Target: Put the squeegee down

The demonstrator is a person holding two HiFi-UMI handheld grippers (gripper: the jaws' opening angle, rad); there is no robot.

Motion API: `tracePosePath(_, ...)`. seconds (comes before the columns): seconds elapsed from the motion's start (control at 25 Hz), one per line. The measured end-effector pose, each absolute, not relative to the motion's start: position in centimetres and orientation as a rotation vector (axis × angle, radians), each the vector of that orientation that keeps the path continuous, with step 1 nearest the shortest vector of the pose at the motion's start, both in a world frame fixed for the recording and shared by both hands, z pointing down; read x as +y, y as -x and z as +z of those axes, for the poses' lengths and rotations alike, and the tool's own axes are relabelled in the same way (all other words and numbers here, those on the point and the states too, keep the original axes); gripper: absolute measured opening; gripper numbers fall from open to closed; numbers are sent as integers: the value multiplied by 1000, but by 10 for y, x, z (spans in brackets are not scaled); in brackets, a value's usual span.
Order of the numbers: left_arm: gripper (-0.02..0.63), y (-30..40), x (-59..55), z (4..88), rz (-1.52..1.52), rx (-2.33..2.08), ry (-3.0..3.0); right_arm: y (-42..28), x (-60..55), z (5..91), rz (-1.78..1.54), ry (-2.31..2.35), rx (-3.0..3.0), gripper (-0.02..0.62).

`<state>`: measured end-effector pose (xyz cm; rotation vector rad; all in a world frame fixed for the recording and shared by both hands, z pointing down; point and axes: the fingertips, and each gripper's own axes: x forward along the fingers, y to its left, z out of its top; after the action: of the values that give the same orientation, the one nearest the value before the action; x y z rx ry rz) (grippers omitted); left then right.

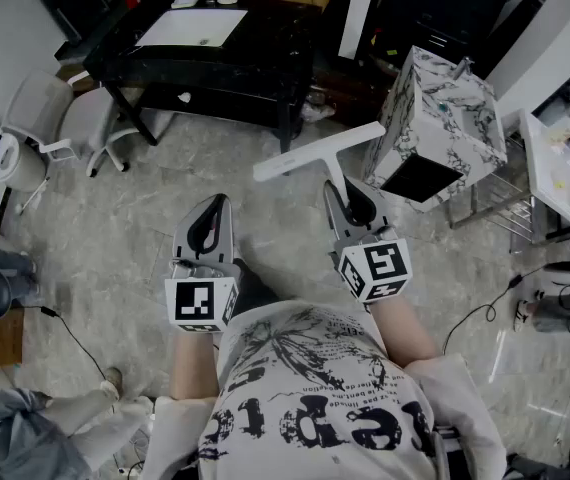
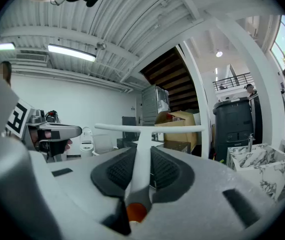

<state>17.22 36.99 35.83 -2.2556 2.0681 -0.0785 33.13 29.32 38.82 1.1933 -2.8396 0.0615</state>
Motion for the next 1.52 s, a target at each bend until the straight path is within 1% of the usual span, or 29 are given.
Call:
tracePosePath(0.4,11,-164,354,359,-61,2059,2283,-322,280,391,71,-1200,-2826,74)
tracePosePath(0.68,11,-147,334,377,-100,2069,2305,-307,253,408,196,-1232,-2795,75)
tracePosePath(1.0,11,-67,262,365,-78,2086,2276,-240,180,418,231,-1266,-2742,75)
tracePosePath(1.24,11,4,188,359,-86,2047,2314,-170,108,407,214,-1311,-2709,75)
tracePosePath(1.52,11,105,111,348,-123,2042,2319,-82,32,402,239,-1374,-2684,74)
